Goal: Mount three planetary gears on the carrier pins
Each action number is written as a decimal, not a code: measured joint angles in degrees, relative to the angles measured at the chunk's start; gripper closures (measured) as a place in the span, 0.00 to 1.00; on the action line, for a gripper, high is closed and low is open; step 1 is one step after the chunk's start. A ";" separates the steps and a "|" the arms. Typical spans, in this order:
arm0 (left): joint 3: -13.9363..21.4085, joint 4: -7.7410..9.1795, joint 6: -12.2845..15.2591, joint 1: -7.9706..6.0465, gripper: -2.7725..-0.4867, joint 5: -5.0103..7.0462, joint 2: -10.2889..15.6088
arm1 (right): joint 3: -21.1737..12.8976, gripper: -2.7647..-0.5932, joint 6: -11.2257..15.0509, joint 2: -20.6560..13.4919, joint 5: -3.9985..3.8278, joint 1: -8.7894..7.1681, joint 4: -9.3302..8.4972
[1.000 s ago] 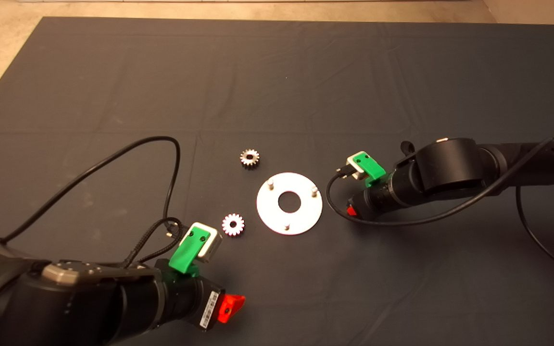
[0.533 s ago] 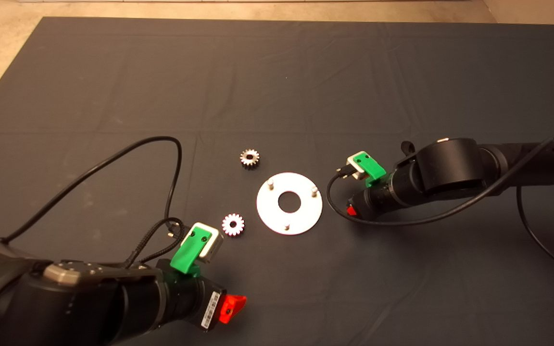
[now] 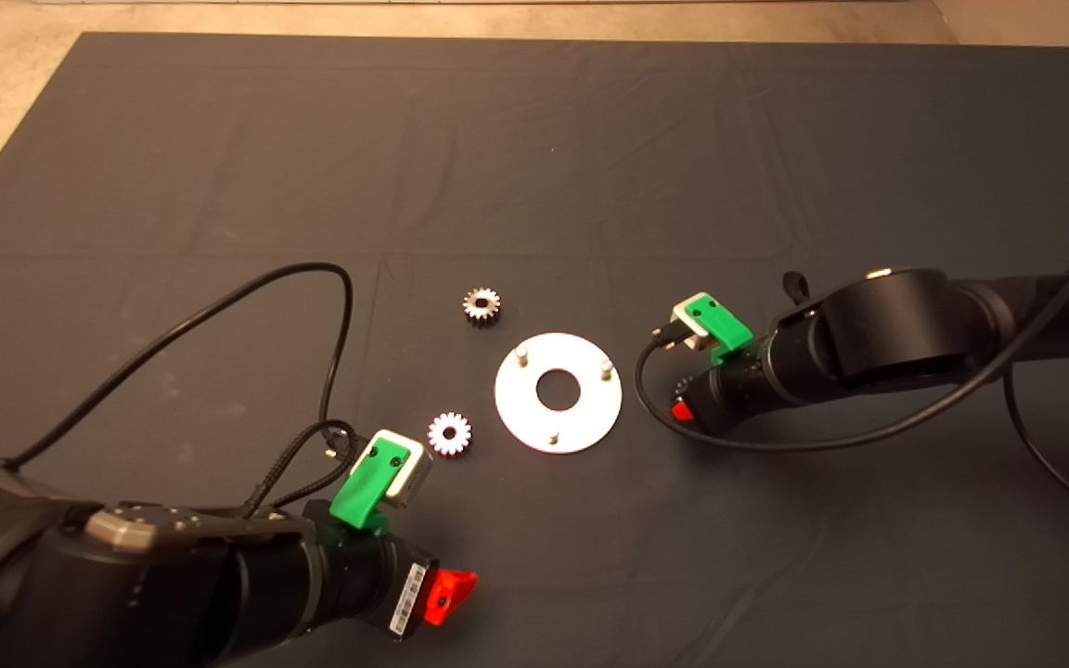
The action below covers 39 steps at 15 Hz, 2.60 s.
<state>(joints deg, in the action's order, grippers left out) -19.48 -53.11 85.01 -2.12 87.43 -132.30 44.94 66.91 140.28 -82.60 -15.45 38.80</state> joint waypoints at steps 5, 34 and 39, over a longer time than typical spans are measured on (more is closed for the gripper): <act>0.00 -0.05 0.04 0.01 0.01 0.03 -0.05 | -1.25 0.84 0.04 1.45 -0.15 -7.15 -0.63; 0.00 -0.11 0.19 -0.33 0.01 0.05 -0.96 | 7.21 0.84 -0.63 13.36 -0.75 -3.87 -6.69; -0.02 -0.24 0.21 -0.46 0.01 0.05 -1.01 | 7.63 0.84 -1.73 13.71 -0.74 -2.96 -6.73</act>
<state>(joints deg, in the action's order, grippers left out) -19.50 -53.36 85.22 -2.58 87.48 -133.32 52.57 65.18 153.99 -83.35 -18.41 32.07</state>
